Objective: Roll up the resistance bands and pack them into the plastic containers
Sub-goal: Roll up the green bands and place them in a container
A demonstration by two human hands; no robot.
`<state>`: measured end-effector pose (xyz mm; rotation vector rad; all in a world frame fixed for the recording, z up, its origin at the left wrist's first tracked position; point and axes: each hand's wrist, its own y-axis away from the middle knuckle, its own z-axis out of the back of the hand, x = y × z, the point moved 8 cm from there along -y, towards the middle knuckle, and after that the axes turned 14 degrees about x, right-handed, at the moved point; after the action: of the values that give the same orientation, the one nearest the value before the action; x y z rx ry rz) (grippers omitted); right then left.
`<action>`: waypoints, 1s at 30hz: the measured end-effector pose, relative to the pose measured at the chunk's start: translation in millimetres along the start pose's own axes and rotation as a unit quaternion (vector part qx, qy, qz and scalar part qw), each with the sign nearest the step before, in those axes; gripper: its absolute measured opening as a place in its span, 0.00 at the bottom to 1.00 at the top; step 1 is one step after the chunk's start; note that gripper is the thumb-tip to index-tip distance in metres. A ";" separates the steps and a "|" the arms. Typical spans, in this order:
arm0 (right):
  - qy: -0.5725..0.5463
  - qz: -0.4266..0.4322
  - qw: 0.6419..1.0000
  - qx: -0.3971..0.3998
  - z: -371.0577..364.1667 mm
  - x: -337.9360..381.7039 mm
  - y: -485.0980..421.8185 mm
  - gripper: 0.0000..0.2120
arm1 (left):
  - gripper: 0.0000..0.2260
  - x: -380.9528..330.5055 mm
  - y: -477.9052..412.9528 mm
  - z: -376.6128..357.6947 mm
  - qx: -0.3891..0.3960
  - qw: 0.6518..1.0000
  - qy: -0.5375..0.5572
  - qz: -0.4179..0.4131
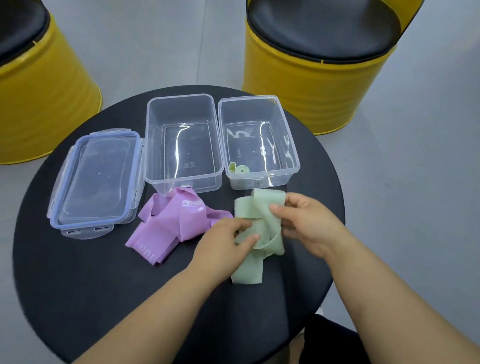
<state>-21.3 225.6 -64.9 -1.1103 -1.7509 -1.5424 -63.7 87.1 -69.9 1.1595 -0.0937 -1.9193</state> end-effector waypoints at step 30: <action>-0.147 0.117 0.981 -0.049 -60.3 13.0 53.7 0.10 | 0.08 19.7 94.3 17.9 -0.107 0.807 0.581 -0.023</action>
<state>11.0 169.6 -14.7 -1.6017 -1.6682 -1.3877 -21.2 8.5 -29.8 1.9633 0.7949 -0.9221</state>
